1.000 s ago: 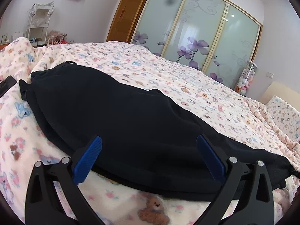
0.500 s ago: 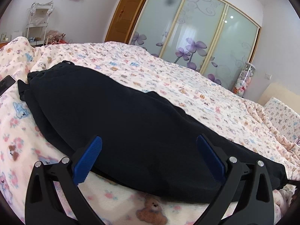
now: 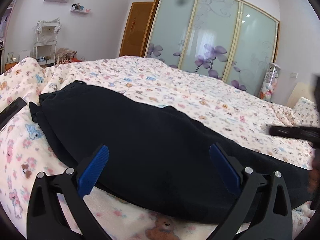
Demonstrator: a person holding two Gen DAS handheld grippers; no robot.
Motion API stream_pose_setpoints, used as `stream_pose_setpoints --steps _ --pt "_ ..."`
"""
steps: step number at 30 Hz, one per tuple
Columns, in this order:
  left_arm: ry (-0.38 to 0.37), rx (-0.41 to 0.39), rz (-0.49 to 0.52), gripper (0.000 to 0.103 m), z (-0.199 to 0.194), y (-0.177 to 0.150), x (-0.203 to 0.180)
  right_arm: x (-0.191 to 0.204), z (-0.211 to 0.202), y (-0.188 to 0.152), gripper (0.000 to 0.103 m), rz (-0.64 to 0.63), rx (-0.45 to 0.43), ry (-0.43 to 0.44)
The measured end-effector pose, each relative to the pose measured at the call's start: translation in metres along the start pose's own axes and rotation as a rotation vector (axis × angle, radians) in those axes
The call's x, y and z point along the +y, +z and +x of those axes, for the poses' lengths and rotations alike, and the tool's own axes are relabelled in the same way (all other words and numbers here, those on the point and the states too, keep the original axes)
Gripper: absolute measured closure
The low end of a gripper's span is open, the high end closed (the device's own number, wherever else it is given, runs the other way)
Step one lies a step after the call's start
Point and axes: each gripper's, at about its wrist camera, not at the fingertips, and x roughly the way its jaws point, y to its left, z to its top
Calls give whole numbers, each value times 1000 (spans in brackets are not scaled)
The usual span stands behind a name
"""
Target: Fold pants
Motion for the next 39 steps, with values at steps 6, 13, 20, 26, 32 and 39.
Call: stream_pose_setpoints --steps 6,13,20,26,32,39 --pt "-6 33 -74 2 5 0 13 41 105 48 60 -16 92 67" --pt "-71 89 -222 2 9 1 35 66 160 36 99 -107 264 19" --pt "-83 74 -294 2 6 2 42 79 155 55 101 -186 128 -192" --pt "-54 61 -277 2 5 5 42 84 189 32 97 -299 176 -300" --pt "-69 80 -280 2 7 9 50 71 126 32 53 -131 76 -242" --pt "-118 31 -461 2 -10 46 137 37 6 -51 47 69 89 -41"
